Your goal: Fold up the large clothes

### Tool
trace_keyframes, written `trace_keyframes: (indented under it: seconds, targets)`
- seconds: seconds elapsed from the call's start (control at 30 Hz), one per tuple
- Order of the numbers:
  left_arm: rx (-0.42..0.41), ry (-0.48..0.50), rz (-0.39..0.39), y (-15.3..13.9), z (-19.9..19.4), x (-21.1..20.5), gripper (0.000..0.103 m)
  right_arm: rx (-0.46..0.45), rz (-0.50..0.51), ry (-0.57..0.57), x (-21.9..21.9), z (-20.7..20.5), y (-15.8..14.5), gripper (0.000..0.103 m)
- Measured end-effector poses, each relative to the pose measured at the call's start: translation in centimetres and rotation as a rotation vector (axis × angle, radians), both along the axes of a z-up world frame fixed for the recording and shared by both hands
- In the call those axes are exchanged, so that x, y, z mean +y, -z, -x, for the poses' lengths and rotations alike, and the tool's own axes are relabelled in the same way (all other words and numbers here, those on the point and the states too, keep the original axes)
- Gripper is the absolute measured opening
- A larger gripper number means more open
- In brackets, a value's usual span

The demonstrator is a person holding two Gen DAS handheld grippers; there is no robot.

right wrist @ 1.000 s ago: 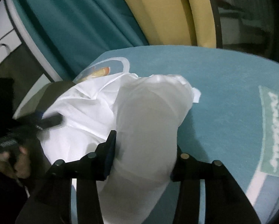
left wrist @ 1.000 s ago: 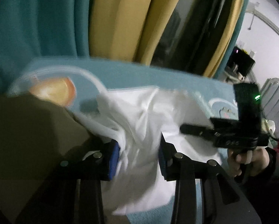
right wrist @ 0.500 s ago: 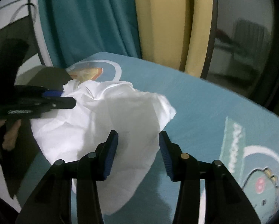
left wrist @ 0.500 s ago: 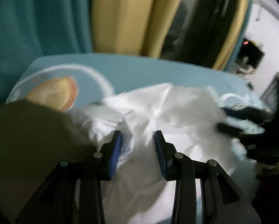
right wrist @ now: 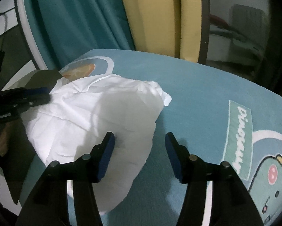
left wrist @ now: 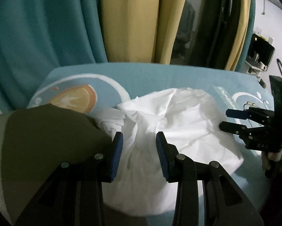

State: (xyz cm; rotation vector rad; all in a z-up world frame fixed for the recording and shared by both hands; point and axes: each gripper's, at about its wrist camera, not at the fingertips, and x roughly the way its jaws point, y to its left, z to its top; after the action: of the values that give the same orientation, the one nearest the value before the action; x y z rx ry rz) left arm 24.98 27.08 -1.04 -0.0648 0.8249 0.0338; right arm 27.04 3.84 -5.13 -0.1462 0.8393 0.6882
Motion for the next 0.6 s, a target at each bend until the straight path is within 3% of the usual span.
trace_keyframes:
  seconds: [0.1, 0.3, 0.6]
  targets:
    - [-0.026, -0.036, -0.014, -0.9, 1.3, 0.0, 0.043, 0.001, -0.003, 0.008, -0.6, 0.8, -0.3, 0.056]
    - [-0.07, -0.121, 0.018, -1.5, 3.9, 0.0, 0.053, 0.012, -0.032, 0.042, -2.4, 2.4, -0.6, 0.072]
    - [-0.078, -0.224, 0.025, 0.2, 8.0, -0.7, 0.059, 0.001, -0.026, 0.057, -5.2, 5.1, -0.9, 0.078]
